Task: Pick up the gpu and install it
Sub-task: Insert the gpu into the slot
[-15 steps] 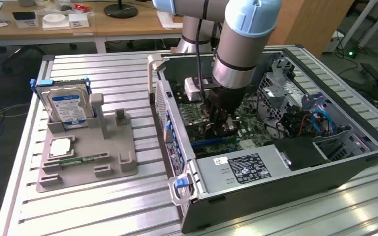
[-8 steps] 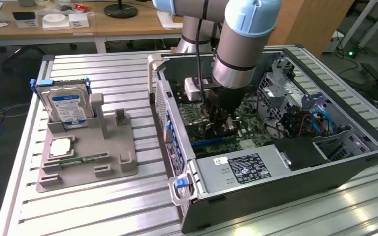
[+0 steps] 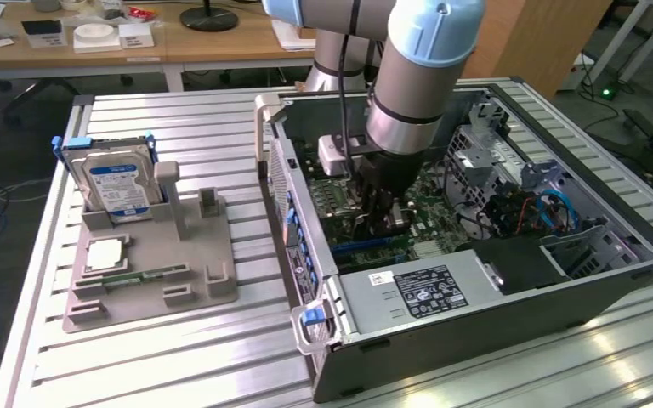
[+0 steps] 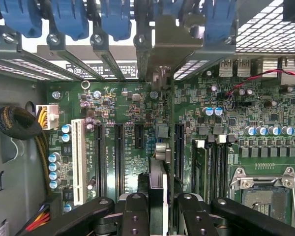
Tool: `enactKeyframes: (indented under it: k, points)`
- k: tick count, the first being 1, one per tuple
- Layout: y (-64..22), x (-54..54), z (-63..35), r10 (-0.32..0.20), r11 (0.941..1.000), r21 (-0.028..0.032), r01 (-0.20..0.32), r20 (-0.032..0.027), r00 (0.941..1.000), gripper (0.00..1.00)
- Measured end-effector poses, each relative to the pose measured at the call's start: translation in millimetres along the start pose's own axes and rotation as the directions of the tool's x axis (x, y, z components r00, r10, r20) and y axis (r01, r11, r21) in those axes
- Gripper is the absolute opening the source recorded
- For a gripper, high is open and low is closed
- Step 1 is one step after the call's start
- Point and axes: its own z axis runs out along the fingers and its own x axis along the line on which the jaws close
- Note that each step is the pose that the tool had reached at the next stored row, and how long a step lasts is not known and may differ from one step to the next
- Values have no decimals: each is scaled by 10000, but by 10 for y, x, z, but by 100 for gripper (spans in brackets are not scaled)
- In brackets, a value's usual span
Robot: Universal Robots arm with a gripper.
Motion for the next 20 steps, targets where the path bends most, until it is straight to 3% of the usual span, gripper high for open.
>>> enactKeyframes:
  k: [20]
  points:
    - [12, 3, 69, 0, 10000, 0, 0, 1, 10000, 27]
